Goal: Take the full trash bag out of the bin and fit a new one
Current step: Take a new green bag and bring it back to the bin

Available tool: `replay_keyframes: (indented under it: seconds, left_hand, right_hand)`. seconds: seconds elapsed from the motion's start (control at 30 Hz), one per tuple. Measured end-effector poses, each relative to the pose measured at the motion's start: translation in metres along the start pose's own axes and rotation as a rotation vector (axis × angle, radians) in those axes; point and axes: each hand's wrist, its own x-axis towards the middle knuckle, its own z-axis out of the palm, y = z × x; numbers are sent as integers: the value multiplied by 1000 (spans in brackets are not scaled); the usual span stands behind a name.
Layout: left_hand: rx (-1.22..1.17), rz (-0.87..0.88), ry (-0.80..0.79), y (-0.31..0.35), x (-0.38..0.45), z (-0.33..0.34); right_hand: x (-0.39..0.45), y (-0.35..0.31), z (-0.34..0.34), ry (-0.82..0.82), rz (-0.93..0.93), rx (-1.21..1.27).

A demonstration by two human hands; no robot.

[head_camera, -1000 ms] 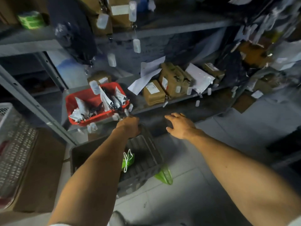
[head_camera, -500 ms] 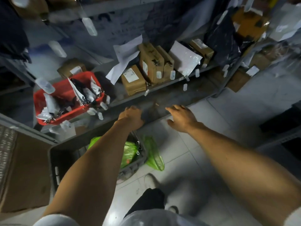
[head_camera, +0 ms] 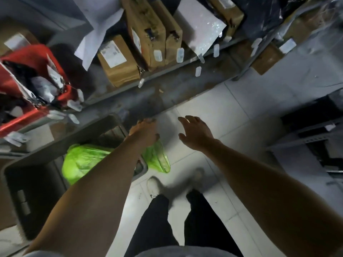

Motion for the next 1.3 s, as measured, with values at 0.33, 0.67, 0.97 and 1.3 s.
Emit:
replay_keyframes:
  seconds: [0.33, 0.67, 0.97, 1.3]
  left_hand:
    - [-149, -158, -64, 10, 111, 138]
    - [-183, -436, -43, -23, 244, 335]
    - [-105, -427, -25, -81, 334, 498]
    - [-202, -518, -99, -108, 383, 608]
  right_hand:
    - [94, 86, 142, -135, -36, 55]
    - [191, 158, 357, -256, -59, 70]
    - [247, 199, 523, -281, -99, 74]
    - [263, 201, 635, -315, -115, 163]
